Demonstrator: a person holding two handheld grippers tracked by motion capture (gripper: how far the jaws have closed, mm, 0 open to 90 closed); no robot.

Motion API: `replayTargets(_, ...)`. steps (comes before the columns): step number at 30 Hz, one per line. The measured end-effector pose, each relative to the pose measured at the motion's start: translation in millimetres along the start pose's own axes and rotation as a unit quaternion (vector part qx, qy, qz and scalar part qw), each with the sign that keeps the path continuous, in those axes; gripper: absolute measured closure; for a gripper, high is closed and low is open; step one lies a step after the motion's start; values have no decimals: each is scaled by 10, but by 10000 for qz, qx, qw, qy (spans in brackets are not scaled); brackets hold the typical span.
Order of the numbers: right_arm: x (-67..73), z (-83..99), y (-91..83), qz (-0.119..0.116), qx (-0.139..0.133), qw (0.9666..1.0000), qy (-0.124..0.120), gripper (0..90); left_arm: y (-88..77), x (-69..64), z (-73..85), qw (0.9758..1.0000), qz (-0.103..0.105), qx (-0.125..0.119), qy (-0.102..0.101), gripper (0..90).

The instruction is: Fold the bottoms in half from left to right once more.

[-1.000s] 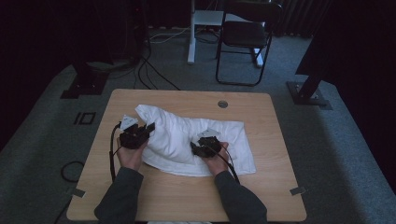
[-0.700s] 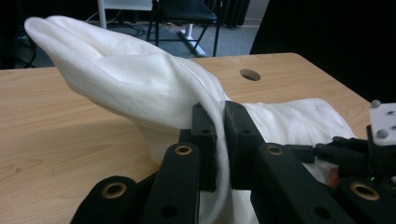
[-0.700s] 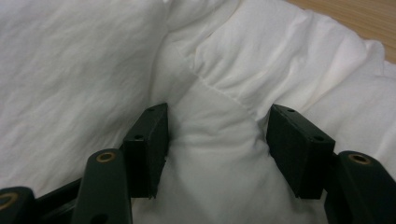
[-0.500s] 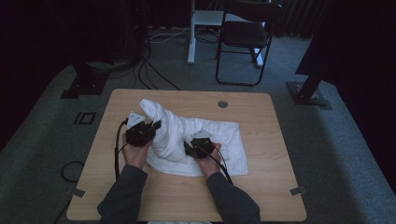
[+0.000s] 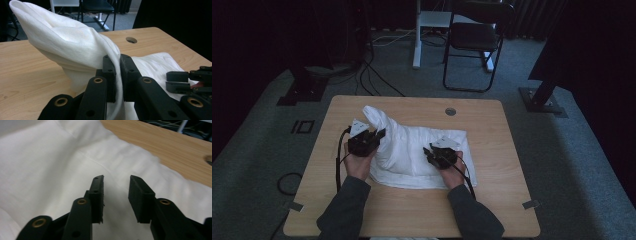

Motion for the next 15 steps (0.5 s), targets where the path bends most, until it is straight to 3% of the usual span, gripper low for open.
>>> replayTargets(3,-19,131,29,-254,224,9993,136,648,21,-46,-32,10000,36,-8,60,840)
replayTargets(6,84,226,154,-270,397,9988,1,636,40,-118,-75,9998,108,-36,131,840)
replayTargets(15,177,193,307,-411,440,9980,196,640,55,-297,-166,9990,280,-121,315,840)
Point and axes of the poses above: each handheld gripper's, and its own axes: y roughly forward along the jaws, z roughly out of its underside, x roughly to its left, the point moved 5 cm from there along y, roughly forward along the jaws, and after that the axes turned 3 degrees about y, right-handed, at the moved point
